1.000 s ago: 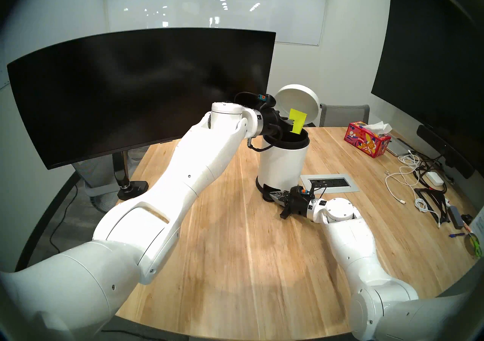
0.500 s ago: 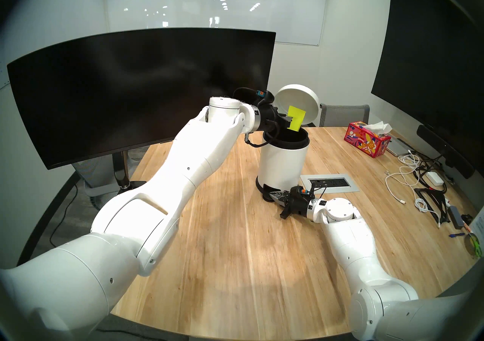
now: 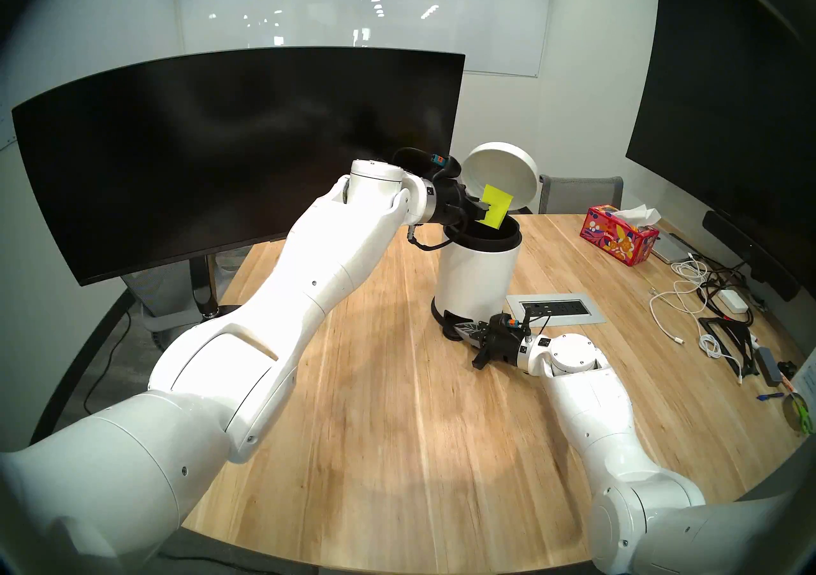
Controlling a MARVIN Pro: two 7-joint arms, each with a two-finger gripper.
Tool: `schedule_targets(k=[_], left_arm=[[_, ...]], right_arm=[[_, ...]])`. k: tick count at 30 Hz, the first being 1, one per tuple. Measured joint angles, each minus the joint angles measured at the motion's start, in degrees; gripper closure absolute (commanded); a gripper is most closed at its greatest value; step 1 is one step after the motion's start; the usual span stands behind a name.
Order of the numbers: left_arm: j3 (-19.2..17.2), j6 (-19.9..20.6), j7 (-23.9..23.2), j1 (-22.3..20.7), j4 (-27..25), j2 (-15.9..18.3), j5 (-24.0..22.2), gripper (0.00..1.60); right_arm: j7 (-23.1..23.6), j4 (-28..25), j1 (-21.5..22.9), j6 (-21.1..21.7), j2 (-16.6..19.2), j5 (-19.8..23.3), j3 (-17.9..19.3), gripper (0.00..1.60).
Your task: Peel the sticky note off the monitor, open the trash can lid and drop the sticker into the trash can
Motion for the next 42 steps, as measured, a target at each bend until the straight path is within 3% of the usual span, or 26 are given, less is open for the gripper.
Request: schedule_targets(k=[6,12,20,26,29,32,33,34,38,39,42], left_arm=[[-0.1,-0.2,0.1,-0.4,0.7,-0.4,0.5,1.60],[-0.3,-0.4,0.5,-0.6,1.2,-0.7,0.6,1.29],[-0.5,-0.5,0.8,-0.6,1.3,-0.7,0.7,1.24],[-0.6,-0.4,0.8,-0.4,1.0,-0.6,0.5,1.04],[-0.7,-0.4,0.7,-0.3,0.8,-0.6,0.5,0.84],[-0.7,-0.3,0.6,-0.2,0.6,-0.5,0.5,0.78],[-0.7,-0.3,0.6,-0.1,0.5,-0.5,0.5,0.55],[-0.7,-0.3,0.5,-0.1,0.4,-0.5,0.5,0.45],[-0.8,-0.2,0.4,0.1,0.3,-0.4,0.5,0.32],[-0.8,-0.2,0.4,0.1,0.3,-0.4,0.5,0.19],[-0.8,-0.1,0.4,0.2,0.3,-0.4,0.5,0.01]], right_arm=[[0.0,0.0,0.0,0.0,0.0,0.0,0.0,1.60],[0.0,0.0,0.0,0.0,0.0,-0.1,0.1,1.60],[0.0,0.0,0.0,0.0,-0.1,-0.1,0.1,1.60],[0.1,0.0,0.0,0.0,-0.1,-0.1,0.2,1.60],[0.1,0.0,0.0,0.0,-0.1,-0.2,0.2,1.60],[0.1,0.0,0.0,0.0,-0.1,-0.2,0.2,1.60],[0.1,0.0,0.0,0.0,-0.1,-0.2,0.2,1.60],[0.1,0.0,0.0,0.0,-0.1,-0.2,0.2,1.60],[0.1,0.0,0.0,0.0,-0.1,-0.2,0.2,1.60],[0.1,0.0,0.0,0.0,-0.1,-0.2,0.2,1.60],[0.1,0.0,0.0,0.0,-0.1,-0.2,0.2,1.60]])
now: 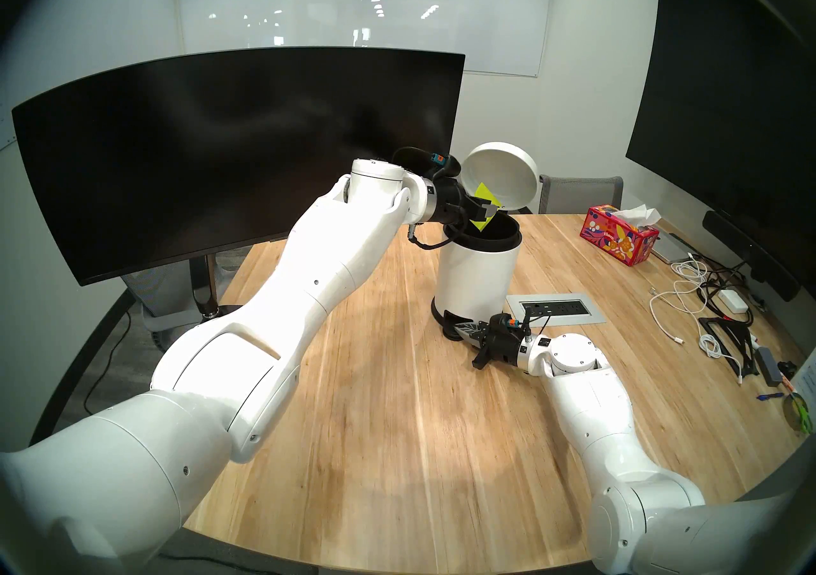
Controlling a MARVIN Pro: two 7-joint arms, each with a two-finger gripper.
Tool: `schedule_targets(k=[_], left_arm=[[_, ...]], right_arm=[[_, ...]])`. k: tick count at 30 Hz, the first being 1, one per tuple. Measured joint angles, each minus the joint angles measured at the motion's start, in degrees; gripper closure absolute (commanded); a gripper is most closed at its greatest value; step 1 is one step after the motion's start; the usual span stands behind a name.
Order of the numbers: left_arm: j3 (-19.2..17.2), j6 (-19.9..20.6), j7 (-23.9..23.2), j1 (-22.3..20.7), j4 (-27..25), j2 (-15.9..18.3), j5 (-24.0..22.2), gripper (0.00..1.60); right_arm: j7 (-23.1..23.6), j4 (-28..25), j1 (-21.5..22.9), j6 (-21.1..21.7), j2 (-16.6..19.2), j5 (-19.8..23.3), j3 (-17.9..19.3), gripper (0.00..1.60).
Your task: Peel the sticky note off the monitor, open the trash can lid and drop the sticker into the trash can
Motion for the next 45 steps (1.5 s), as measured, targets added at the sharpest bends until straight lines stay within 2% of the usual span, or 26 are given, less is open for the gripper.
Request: schedule_targets(k=[15,29,45], left_arm=[[0.0,0.0,-0.6,0.1,0.2,0.0,0.0,0.00],[1.0,1.9,-3.1,1.3,-3.2,0.1,-0.3,0.00],[4.4,1.7,-4.8,2.3,-5.1,2.4,1.8,0.00]], right_arm=[[0.0,0.0,0.0,0.0,0.0,-0.1,0.1,1.60],[0.1,0.0,0.0,0.0,-0.1,-0.1,0.2,1.60],[0.1,0.0,0.0,0.0,-0.1,-0.2,0.2,1.60]])
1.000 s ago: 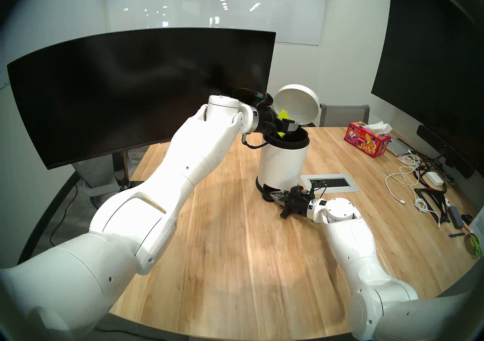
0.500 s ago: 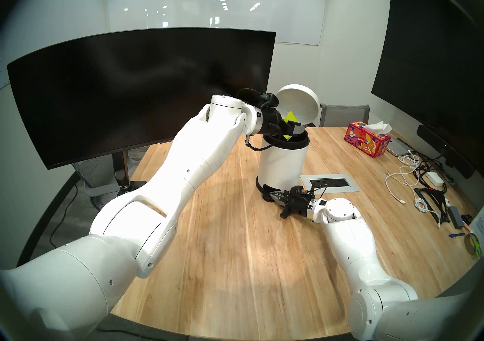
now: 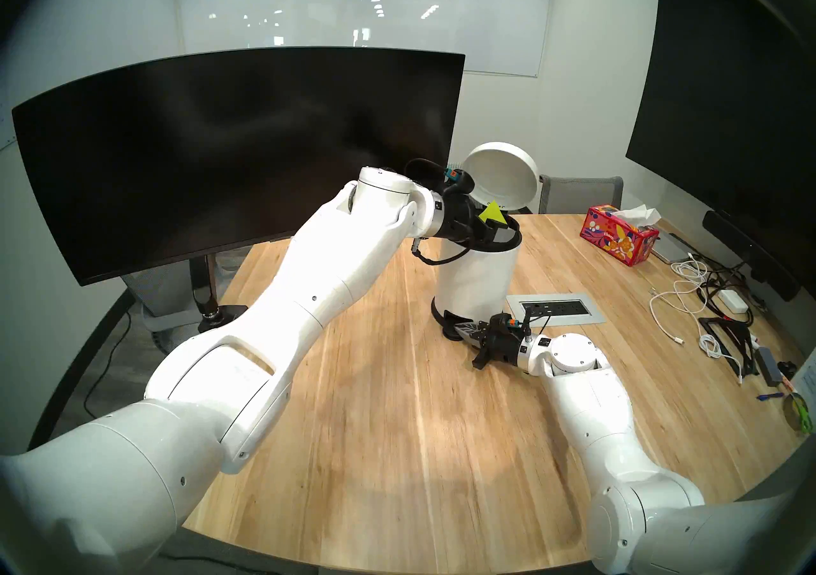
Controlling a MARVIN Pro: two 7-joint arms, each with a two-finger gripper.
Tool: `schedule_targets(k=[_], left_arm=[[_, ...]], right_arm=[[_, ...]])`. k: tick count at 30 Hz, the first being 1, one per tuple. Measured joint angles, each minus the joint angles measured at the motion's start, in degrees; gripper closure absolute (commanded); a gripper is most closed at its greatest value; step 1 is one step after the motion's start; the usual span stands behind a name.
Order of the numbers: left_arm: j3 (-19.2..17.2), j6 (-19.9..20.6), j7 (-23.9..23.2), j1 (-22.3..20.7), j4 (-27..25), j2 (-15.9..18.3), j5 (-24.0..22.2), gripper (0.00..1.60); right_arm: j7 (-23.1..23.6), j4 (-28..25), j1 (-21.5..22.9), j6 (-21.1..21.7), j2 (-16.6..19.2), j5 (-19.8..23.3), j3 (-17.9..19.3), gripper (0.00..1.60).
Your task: Peel the sticky note off the monitor, open the trash can lid and drop the sticker into the trash can
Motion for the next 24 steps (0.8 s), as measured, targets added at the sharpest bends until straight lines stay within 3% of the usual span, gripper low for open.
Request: schedule_targets(k=[10,24], left_arm=[[0.9,-1.2,0.8,-0.5,2.3,0.7,2.6,0.00],[0.1,-3.4,1.6,-1.4,5.2,-0.9,3.3,0.00]], right_arm=[[0.0,0.0,0.0,0.0,0.0,0.0,0.0,1.60],[0.0,0.0,0.0,0.0,0.0,-0.1,0.3,1.60]])
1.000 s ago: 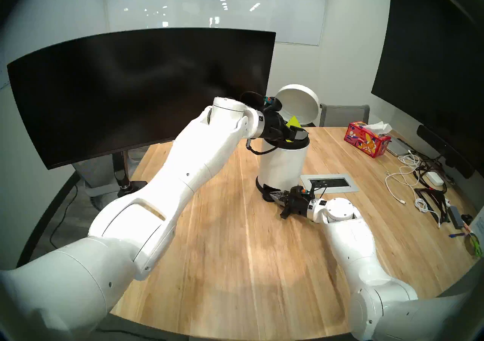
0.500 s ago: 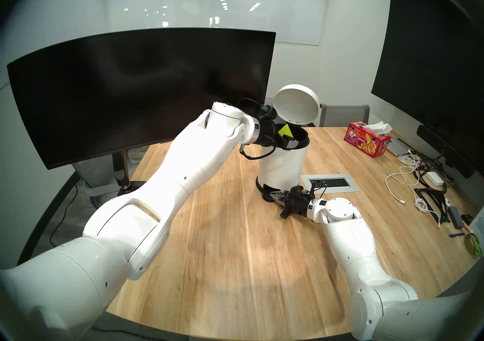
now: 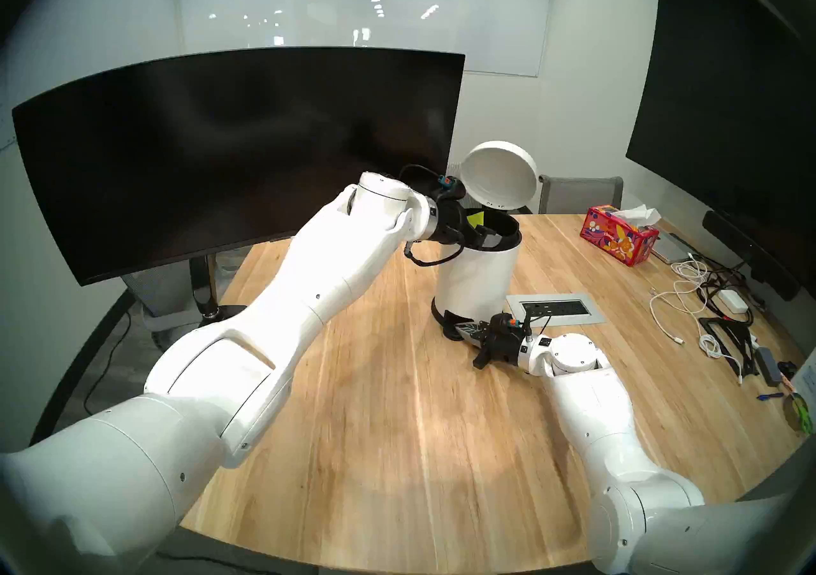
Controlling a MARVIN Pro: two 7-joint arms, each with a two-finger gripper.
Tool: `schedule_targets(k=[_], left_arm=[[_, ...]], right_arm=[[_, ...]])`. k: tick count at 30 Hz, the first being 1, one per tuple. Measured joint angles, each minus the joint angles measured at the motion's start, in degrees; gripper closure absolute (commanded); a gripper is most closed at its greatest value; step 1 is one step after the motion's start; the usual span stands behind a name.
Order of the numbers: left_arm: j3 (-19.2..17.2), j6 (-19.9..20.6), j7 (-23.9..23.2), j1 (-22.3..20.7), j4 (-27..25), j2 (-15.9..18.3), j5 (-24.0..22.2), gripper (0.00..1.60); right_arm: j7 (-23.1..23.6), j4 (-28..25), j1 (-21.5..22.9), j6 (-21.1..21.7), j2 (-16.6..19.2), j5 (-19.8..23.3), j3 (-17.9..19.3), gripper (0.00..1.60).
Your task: Peel the sticky note off the monitor, open the trash can lid and drop the sticker into the trash can
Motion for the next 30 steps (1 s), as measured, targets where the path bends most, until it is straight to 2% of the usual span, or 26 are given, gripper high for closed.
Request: schedule_targets(k=[15,30], left_arm=[[-2.3,-1.0,1.8,-0.1,-1.8,-0.6,-1.0,0.00],[-2.2,-0.9,1.7,1.1,-3.9,-0.2,-1.3,0.00]], right_arm=[[0.0,0.0,0.0,0.0,0.0,-0.1,0.0,1.60],[0.0,0.0,0.0,0.0,0.1,-0.1,-0.1,1.60]])
